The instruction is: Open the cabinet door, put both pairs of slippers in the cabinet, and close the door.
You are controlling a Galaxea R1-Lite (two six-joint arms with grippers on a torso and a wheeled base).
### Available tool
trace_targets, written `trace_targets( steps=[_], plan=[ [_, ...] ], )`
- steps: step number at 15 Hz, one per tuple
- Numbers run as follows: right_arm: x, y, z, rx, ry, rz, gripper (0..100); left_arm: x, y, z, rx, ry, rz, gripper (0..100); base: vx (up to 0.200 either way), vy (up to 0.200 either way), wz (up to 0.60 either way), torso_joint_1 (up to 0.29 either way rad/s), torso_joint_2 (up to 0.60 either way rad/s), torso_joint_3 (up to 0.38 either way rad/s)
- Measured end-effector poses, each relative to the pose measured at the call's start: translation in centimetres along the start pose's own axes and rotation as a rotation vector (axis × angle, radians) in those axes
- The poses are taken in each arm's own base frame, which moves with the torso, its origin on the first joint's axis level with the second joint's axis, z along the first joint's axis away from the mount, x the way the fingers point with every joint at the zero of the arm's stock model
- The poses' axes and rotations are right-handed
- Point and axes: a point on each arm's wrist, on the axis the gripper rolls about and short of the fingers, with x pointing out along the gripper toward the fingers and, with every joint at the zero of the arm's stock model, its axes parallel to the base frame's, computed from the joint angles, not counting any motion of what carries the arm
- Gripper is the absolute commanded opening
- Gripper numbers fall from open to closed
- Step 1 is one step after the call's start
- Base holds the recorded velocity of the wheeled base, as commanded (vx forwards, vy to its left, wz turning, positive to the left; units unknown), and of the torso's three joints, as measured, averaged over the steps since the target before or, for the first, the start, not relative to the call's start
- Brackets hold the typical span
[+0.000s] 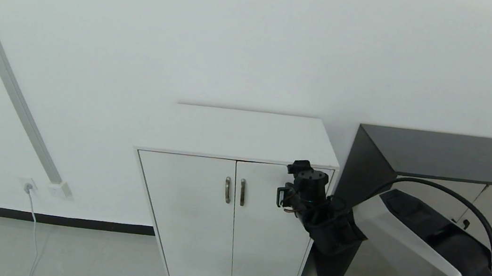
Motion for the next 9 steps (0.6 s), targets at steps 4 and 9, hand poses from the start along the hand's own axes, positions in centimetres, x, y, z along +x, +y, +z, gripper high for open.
trace_targets(
  steps=[4, 9],
  plan=[
    [0.54, -0.35, -0.34, 0.000, 0.005, -0.009, 0, 0.00, 0.00, 0.00, 0.000, 0.000, 0.000, 0, 0.000, 0.000, 0.00, 0.000, 0.00, 0.000],
    [0.81, -0.41, -0.50, -0.002, 0.011, -0.014, 0, 0.00, 0.00, 0.00, 0.000, 0.000, 0.000, 0, 0.000, 0.000, 0.00, 0.000, 0.00, 0.000]
  ],
)
